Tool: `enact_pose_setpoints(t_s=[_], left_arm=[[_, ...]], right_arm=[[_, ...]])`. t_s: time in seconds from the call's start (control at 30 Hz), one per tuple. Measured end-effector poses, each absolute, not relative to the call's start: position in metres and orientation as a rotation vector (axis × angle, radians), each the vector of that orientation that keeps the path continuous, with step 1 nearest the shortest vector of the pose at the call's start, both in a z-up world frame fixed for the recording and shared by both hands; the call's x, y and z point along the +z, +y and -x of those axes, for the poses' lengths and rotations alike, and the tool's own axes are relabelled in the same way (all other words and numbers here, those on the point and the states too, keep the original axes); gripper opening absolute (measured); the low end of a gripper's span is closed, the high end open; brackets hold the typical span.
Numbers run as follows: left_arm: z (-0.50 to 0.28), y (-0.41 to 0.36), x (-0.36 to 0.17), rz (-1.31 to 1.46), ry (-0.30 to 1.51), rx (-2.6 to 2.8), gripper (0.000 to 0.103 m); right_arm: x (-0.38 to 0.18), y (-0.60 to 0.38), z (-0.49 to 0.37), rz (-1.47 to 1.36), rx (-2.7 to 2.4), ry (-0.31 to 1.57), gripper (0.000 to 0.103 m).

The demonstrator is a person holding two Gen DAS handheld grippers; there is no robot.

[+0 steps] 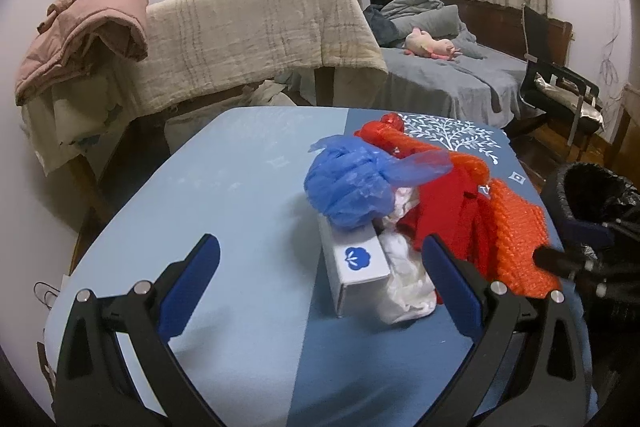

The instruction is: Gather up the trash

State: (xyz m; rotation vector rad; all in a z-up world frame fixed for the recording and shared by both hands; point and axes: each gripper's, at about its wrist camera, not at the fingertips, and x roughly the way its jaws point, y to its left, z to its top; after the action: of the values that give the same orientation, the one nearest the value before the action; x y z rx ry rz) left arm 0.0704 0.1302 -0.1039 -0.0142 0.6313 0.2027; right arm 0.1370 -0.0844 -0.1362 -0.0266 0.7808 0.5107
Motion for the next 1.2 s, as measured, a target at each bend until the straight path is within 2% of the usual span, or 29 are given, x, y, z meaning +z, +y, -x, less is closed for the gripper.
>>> enact_pose_setpoints(t_s=[0.13, 0.33, 0.37, 0.4, 0.47, 0.5, 0.53, 0.57, 0.63, 0.7, 0.73, 0.83, 0.93, 0.97, 1.0, 1.17, 1.2], left_arm=[[-0.071, 0.134, -0.106, 0.02, 0.64, 0.207, 0.098], [-0.07, 0.136, -0.109, 0.027, 0.649, 0.202, 0.098], [-0.07, 0.136, -0.109, 0.027, 0.65, 0.201, 0.098], [-0.07, 0.135, -0.11, 0.027, 0.651, 0.198, 0.098], [-0.071, 0.134, -0.11, 0.027, 0.652, 0.195, 0.098], [-0.072, 0.134, -0.111, 0.026, 0.654, 0.192, 0.098], [-0.072, 0.133, -0.111, 0.026, 0.656, 0.188, 0.098], [-0.073, 0.133, -0.112, 0.027, 0.657, 0.185, 0.097], [-0.075, 0.13, -0.115, 0.033, 0.662, 0.17, 0.091], [-0.08, 0.128, -0.12, 0.041, 0.679, 0.147, 0.079], [-0.082, 0.128, -0.123, 0.047, 0.689, 0.136, 0.078], [-0.09, 0.127, -0.132, 0.058, 0.719, 0.116, 0.065], [-0.095, 0.127, -0.138, 0.069, 0.733, 0.096, 0.049], [-0.096, 0.127, -0.139, 0.072, 0.733, 0.084, 0.04], [-0.097, 0.126, -0.139, 0.072, 0.733, 0.079, 0.036], [-0.095, 0.127, -0.138, 0.081, 0.729, 0.08, 0.034], [-0.095, 0.127, -0.138, 0.085, 0.727, 0.081, 0.034]], right_arm=[[-0.146, -0.072, -0.131, 0.055, 0.513, 0.806, 0.082], [-0.166, -0.061, -0.132, 0.132, 0.462, 0.845, 0.084], [-0.168, -0.062, -0.132, 0.144, 0.456, 0.847, 0.08], [-0.171, -0.065, -0.134, 0.142, 0.463, 0.851, 0.068], [-0.169, -0.073, -0.136, 0.103, 0.476, 0.846, 0.055], [-0.166, -0.079, -0.138, 0.067, 0.498, 0.843, 0.035], [-0.163, -0.083, -0.141, 0.04, 0.509, 0.85, 0.021], [-0.161, -0.086, -0.143, 0.031, 0.503, 0.85, 0.02], [-0.157, -0.095, -0.146, 0.007, 0.495, 0.841, 0.016], [-0.155, -0.098, -0.148, 0.003, 0.488, 0.839, 0.014], [-0.154, -0.1, -0.148, 0.003, 0.487, 0.836, 0.012], [-0.153, -0.098, -0.149, 0.002, 0.496, 0.839, 0.012], [-0.152, -0.094, -0.148, 0.007, 0.513, 0.84, 0.01], [-0.152, -0.094, -0.148, 0.005, 0.519, 0.84, 0.009], [-0.152, -0.094, -0.148, 0.0, 0.526, 0.842, 0.009], [-0.151, -0.092, -0.147, 0.001, 0.543, 0.855, 0.01], [-0.151, -0.094, -0.146, -0.003, 0.538, 0.856, 0.016]])
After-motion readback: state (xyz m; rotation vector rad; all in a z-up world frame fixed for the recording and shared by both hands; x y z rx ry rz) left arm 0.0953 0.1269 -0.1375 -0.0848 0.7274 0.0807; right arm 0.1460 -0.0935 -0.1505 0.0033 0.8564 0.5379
